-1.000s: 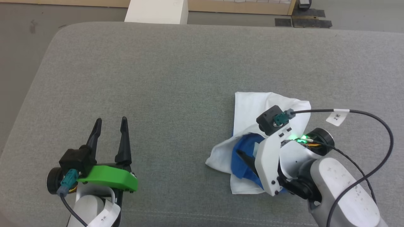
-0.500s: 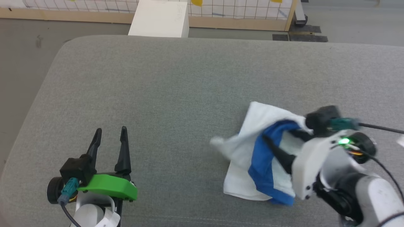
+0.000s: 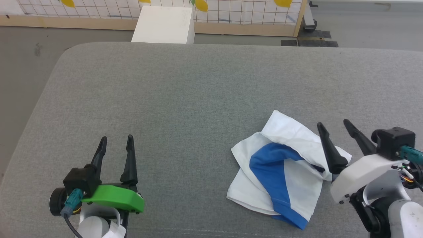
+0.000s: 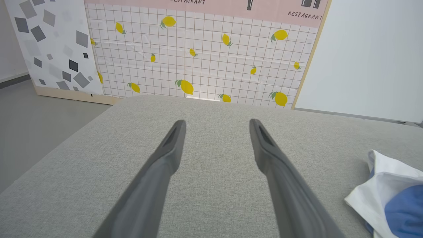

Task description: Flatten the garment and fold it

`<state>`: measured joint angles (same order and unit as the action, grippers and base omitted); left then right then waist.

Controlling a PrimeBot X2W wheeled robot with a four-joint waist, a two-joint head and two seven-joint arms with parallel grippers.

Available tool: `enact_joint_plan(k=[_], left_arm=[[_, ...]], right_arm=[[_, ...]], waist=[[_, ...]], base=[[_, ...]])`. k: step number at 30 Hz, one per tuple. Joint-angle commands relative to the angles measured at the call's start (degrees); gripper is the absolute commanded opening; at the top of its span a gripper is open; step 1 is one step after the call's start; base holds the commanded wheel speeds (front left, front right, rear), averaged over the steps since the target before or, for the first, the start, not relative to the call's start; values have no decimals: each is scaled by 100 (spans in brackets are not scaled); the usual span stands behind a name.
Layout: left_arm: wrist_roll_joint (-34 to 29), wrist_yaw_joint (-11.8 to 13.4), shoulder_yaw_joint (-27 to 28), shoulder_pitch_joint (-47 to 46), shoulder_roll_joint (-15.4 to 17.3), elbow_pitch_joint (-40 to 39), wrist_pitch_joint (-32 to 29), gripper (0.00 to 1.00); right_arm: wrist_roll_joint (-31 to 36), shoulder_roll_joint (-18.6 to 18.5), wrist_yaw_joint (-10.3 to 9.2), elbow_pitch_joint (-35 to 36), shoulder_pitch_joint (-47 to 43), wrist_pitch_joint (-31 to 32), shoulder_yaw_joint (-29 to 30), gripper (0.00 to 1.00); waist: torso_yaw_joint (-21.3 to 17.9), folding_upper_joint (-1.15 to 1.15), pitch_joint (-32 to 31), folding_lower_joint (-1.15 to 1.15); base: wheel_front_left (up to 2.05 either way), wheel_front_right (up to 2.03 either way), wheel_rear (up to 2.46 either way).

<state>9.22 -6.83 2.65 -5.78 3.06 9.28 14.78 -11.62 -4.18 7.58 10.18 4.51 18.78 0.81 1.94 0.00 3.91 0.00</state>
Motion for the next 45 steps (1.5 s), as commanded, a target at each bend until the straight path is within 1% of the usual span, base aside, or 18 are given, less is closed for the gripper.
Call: enact_joint_plan(k=[1,6,9,14,17,23,25,26,32,33,45], left_arm=[[-8,10,-11,67,-18,-26,22,100],[-10,5,-26,56,-18,-60,22,100],[3,3,-35,56,-18,-89,22,100],[11,9,17,94,-18,-170,22,100],[40,34,35,150,-18,-244,22,100],[189,82,-85,219,-18,-303,22,100],[239,82,-132,211,-18,-281,22,100],[325,75,-222,187,-18,-300,22,100],[367,59,-287,157,-18,-295,22,100],[358,42,-291,139,-1,-287,0,0],[281,78,-302,163,-1,-320,-92,0]], right_arm=[[42,35,-9,-53,-71,-157,67,100],[91,97,-9,-202,-196,-790,394,100],[48,119,-9,-425,-395,-1146,638,100],[-391,128,-9,-894,-676,-1424,867,100],[-802,129,-9,-1238,-747,-1498,814,100],[-1096,129,-9,-1596,-816,-1306,409,100],[-1112,129,-9,-1630,-793,-1318,330,100],[-1138,130,-9,-1616,-720,-1459,255,100],[-1063,130,-9,-1513,-600,-1748,187,100],[-1089,123,0,-1528,-667,-1731,193,0],[-959,122,-1,-1499,-658,-1737,180,0]], waist=[[9,0,-1,0],[40,0,17,0],[63,0,5,0],[17,0,11,0],[-63,0,22,0],[-163,0,45,0],[-177,0,57,0],[-189,0,71,0],[-221,0,91,0],[-221,0,91,0],[-223,0,62,0]], base=[[0,0,0],[0,0,0],[0,0,0],[0,0,0],[0,0,0],[0,0,0],[0,0,0],[0,0,0],[0,0,0],[0,0,0],[0,0,0]])
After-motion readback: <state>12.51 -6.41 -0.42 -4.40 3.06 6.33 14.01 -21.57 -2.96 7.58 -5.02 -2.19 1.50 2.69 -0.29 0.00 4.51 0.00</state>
